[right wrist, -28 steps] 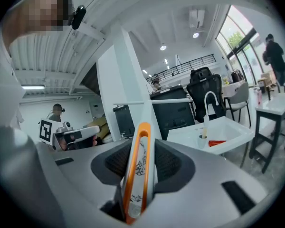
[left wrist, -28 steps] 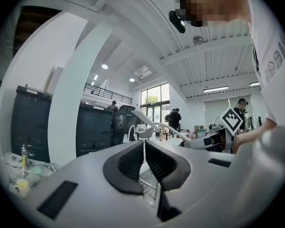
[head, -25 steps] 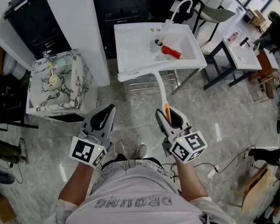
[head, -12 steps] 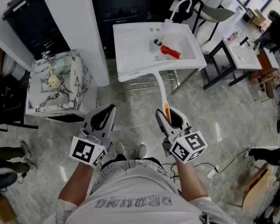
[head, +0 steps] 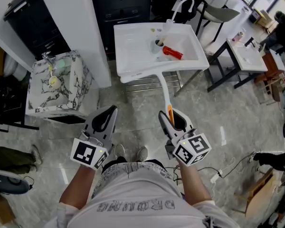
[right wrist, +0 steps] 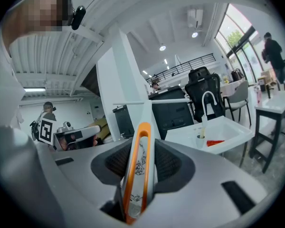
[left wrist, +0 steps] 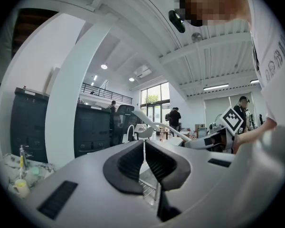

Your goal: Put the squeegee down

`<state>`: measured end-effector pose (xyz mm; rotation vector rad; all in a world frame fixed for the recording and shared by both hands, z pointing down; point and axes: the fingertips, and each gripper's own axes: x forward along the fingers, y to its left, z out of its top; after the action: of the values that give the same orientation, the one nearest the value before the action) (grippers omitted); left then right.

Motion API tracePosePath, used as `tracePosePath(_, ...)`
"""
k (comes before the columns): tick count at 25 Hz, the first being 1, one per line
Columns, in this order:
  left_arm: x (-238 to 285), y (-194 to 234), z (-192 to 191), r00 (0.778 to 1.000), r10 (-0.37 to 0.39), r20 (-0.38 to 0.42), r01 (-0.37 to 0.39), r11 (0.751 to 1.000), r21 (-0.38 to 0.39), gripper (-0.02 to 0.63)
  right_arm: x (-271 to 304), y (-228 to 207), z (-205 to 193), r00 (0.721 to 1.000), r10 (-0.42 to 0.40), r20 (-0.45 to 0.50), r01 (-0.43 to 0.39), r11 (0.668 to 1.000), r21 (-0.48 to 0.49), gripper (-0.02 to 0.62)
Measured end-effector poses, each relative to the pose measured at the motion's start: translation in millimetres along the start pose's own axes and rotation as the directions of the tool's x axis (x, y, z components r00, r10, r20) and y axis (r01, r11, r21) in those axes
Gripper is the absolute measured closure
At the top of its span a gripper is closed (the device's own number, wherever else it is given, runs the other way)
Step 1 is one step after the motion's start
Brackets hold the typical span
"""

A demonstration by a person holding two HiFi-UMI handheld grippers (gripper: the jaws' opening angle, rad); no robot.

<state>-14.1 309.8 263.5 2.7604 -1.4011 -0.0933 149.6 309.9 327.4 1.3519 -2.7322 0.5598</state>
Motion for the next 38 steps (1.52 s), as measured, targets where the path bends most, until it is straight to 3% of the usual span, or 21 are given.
tracePosePath(15, 17, -36, -9, 0.999, 0.049, 0.010, -0.049, 0.999, 0.012, 0.584, -28, -36, -1, 0.999, 0.042, 0.007, -0.042, 0.999, -0.015, 0.459)
tracePosePath(27, 33, -32, -19, 0.999, 0.038, 0.015, -0.038, 0.999, 0.020, 0.584, -20, -52, -6, 0.999, 0.036, 0.020, -0.036, 0.999, -0.014, 0.460)
tracePosePath(32, 59, -35, -12, 0.999, 0.038, 0.016, -0.039, 0.999, 0.021, 0.584, -18, -74, 10, 0.999, 0.035, 0.019, -0.035, 0.999, -0.015, 0.460)
tracePosePath(38, 78, -11, -22, 0.999, 0.033, 0.009, -0.033, 0.999, 0.001, 0.583, 10, -85, 12, 1.000, 0.028, 0.003, -0.028, 0.999, -0.017, 0.459)
